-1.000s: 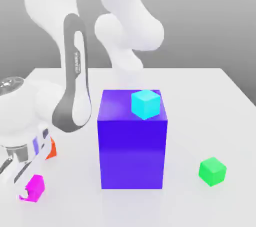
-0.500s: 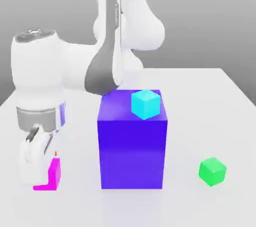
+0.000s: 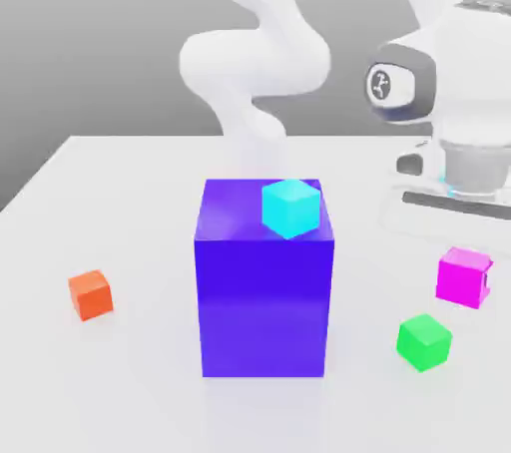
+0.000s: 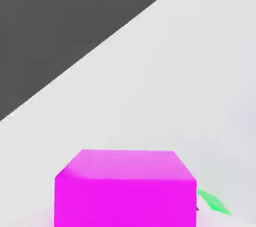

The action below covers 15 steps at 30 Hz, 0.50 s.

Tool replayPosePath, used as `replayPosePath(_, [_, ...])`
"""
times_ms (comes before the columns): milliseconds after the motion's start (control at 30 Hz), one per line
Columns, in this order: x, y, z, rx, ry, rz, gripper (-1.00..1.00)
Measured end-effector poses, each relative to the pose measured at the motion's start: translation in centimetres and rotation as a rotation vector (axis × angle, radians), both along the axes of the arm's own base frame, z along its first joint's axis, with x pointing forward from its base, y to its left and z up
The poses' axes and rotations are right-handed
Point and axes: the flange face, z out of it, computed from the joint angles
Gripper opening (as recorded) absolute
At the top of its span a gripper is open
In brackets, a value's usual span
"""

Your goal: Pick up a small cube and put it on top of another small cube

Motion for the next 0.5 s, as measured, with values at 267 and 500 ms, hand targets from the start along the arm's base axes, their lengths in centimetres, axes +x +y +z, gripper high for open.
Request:
replayPosePath(267, [-1.6, -0.2, -5.2, -0.020, 0.067, -0.024, -1.00])
replayPosePath(500, [-2.0, -0.2, -8.6, -0.020, 0.073, -0.019, 1.00])
